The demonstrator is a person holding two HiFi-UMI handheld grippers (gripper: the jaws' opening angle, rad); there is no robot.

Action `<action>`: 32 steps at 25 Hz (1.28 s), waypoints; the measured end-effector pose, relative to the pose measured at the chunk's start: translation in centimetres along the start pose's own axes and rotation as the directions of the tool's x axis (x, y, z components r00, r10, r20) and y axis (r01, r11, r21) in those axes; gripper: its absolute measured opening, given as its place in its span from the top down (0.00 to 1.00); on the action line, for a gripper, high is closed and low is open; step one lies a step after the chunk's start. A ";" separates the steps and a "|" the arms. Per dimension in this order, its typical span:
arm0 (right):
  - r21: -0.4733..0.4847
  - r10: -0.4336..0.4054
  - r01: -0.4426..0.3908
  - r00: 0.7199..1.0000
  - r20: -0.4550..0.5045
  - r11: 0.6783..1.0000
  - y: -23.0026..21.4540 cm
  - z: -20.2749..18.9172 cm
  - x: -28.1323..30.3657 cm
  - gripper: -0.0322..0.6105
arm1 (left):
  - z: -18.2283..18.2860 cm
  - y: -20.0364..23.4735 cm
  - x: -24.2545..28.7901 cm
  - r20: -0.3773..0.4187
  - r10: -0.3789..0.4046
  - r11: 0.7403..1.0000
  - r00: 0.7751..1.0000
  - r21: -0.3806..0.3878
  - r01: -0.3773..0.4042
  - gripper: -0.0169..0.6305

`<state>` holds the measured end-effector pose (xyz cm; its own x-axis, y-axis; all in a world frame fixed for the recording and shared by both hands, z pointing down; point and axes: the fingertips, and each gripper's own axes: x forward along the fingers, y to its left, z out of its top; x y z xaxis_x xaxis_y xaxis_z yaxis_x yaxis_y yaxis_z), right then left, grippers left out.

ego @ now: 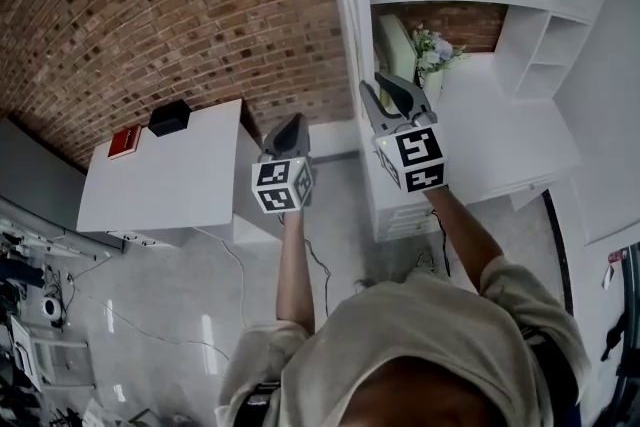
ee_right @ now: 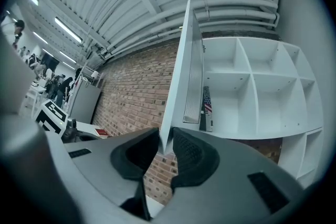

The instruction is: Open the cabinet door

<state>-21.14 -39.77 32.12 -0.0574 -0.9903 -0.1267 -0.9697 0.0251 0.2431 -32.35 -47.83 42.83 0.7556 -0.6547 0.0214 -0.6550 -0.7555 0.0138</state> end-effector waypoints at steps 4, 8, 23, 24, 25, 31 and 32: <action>0.000 -0.008 0.008 1.000 0.005 1.000 0.2 0.3 -0.1 0.79 | -0.3 0.9 -1.0 -0.004 0.014 1.000 1.000 -0.014 -0.014 0.93; -0.009 0.007 -0.006 1.000 0.013 1.000 0.3 0.1 -0.6 0.80 | -0.9 0.1 -0.8 -0.012 0.002 1.000 1.000 -0.020 -0.002 0.93; 0.035 -0.033 0.035 0.998 -0.055 0.999 -4.2 -5.6 -6.9 0.93 | -2.2 -6.0 -2.1 -0.048 -0.013 1.000 0.999 -0.017 0.012 0.93; 0.037 -0.034 0.036 0.998 -0.059 0.999 -4.6 -5.8 -7.6 0.93 | -2.1 -6.7 -2.4 -0.049 -0.011 1.000 0.999 -0.017 0.010 0.93; 0.039 -0.035 0.038 0.997 -0.063 0.999 -5.0 -6.1 -8.4 0.93 | -2.2 -7.4 -2.7 -0.050 -0.010 1.000 0.999 -0.016 0.009 0.93; 0.069 -0.037 0.044 0.994 -0.101 0.997 -6.1 -7.7 -13.2 0.93 | -2.9 -12.2 -5.0 -0.069 -0.021 1.000 0.997 -0.009 0.020 0.93; 0.075 -0.037 0.045 0.994 -0.106 0.996 -6.2 -8.0 -14.0 0.93 | -3.1 -13.0 -5.3 -0.072 -0.022 1.000 0.997 -0.006 0.021 0.93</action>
<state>-12.43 -27.17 40.04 0.0038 -0.9995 -0.0326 -0.9863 -0.0092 0.1648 -27.87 -34.48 45.61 0.7672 -0.6346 0.0933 -0.6387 -0.7692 0.0199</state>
